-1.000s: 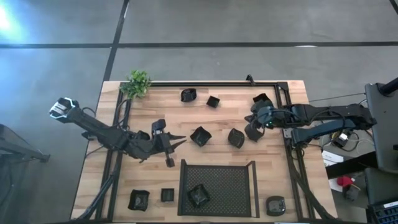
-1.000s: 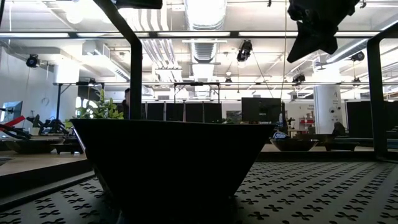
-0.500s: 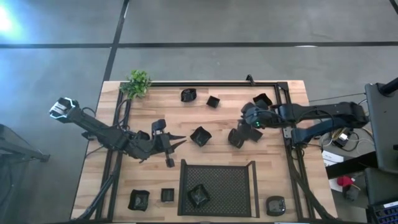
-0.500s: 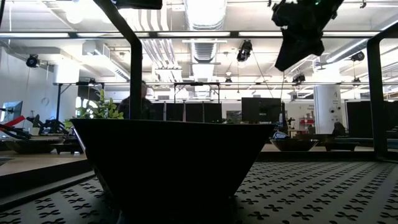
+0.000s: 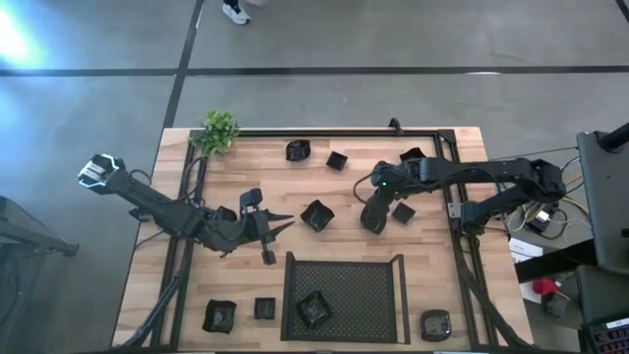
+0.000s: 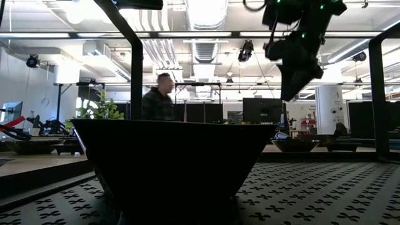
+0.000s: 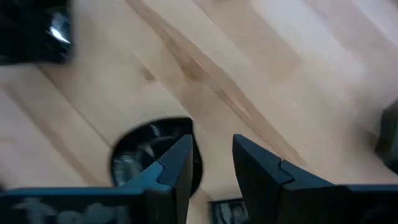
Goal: Pick & Place Mini shaped plates
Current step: Put the leaf-shaped bowl on the shelf
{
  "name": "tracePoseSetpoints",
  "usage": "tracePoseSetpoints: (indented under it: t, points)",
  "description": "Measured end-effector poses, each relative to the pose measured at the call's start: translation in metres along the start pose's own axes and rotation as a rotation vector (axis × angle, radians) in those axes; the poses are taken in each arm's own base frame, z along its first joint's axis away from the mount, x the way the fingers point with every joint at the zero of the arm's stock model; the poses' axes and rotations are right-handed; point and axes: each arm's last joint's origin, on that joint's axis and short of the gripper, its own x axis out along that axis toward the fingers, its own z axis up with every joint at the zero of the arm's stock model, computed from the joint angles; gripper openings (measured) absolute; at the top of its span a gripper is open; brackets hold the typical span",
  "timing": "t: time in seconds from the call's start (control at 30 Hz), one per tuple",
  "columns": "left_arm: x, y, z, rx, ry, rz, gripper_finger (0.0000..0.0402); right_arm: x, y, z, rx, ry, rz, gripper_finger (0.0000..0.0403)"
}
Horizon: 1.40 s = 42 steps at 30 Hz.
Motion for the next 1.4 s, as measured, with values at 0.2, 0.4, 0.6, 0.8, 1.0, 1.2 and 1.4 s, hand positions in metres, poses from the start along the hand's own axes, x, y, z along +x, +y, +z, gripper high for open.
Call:
tracePoseSetpoints:
  t: [0.2, 0.4, 0.6, 0.8, 1.0, 1.2, 1.4]
  points:
    - [0.000, 0.000, 0.000, 0.000, 0.001, 0.000, 0.0051, 0.022, 0.001, 0.001, -0.016, 0.071, -0.051, 0.0111]
    - [0.000, 0.000, -0.001, 0.000, 0.001, -0.001, 0.0051, 0.043, 0.005, -0.002, -0.068, 0.157, -0.073, 0.0103]
    - [0.000, 0.000, -0.001, -0.002, 0.003, -0.001, 0.0051, 0.061, 0.009, -0.005, -0.081, 0.229, -0.088, 0.0100]
    - [0.000, 0.000, -0.001, -0.010, 0.003, -0.001, 0.0051, 0.075, 0.011, -0.008, -0.090, 0.286, -0.086, 0.0101]
    - [0.000, 0.000, -0.001, -0.012, 0.003, -0.001, 0.0051, 0.083, 0.013, -0.008, -0.098, 0.298, -0.092, 0.0093]
    - [0.000, 0.000, -0.001, -0.011, 0.005, -0.001, 0.0051, 0.085, 0.013, -0.009, -0.097, 0.302, -0.091, 0.0084]
    - [0.000, 0.000, -0.002, -0.009, 0.008, -0.001, 0.0051, 0.085, 0.014, -0.009, -0.104, 0.326, -0.048, 0.0074]
